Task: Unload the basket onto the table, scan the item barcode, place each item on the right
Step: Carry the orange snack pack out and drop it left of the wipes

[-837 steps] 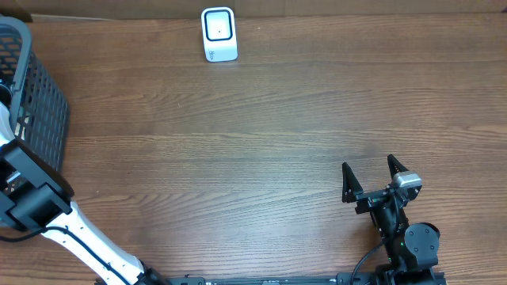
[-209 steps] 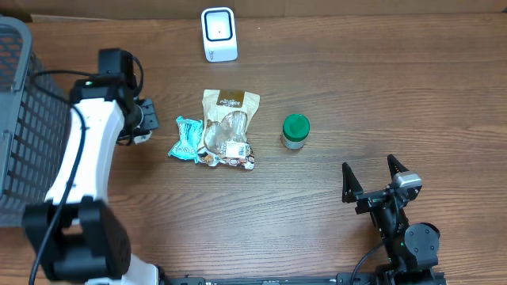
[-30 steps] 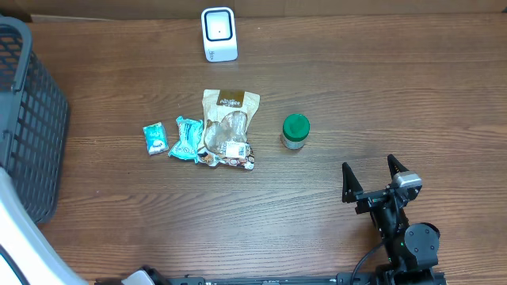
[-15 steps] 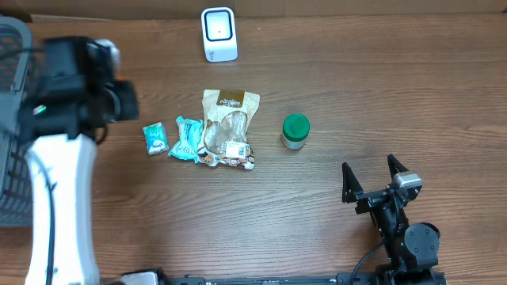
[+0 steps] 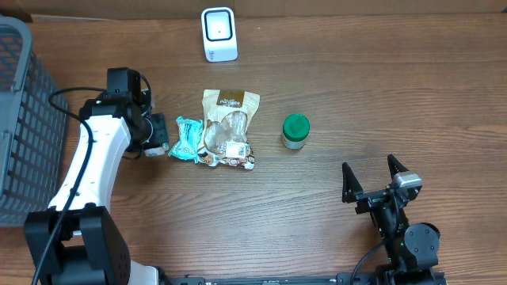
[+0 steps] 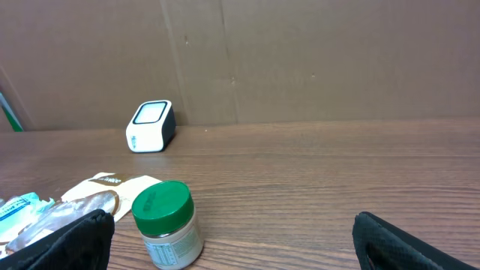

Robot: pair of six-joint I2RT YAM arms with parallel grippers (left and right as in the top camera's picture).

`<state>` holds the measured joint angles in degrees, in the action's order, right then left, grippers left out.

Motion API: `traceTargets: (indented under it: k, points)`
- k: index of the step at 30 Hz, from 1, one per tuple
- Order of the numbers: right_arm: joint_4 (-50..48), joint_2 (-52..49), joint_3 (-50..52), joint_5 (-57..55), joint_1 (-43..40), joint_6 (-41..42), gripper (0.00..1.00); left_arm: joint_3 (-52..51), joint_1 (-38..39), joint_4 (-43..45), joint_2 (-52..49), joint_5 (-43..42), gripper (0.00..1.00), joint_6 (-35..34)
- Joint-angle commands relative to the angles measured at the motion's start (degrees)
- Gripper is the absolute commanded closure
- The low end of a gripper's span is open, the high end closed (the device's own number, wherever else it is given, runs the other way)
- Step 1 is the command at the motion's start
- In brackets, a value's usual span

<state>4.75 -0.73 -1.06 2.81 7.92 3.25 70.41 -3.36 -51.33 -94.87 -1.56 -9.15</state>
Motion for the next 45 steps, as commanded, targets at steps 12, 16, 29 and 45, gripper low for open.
traceTargets:
  k: [12, 16, 29, 45]
  points:
    - [-0.15, 0.57, 0.61, 0.28, 0.09, 0.33, 0.00, -0.52, -2.73, 7.43, -5.88, 20.20, 0.96, -1.14]
    - [-0.15, 0.57, 0.61, 0.28, 0.09, 0.33, 0.00, -0.52, -3.56, 9.86, -10.51, 21.66, 0.96, -0.87]
    - [-0.15, 0.57, 0.61, 0.28, 0.09, 0.33, 0.00, -0.52, -2.14, 16.37, -18.78, 10.82, 0.96, -0.66]
    - [-0.15, 0.57, 0.61, 0.28, 0.09, 0.31, 0.00, -0.50, 8.98, 15.13, -18.75, 2.78, 0.84, -0.59]
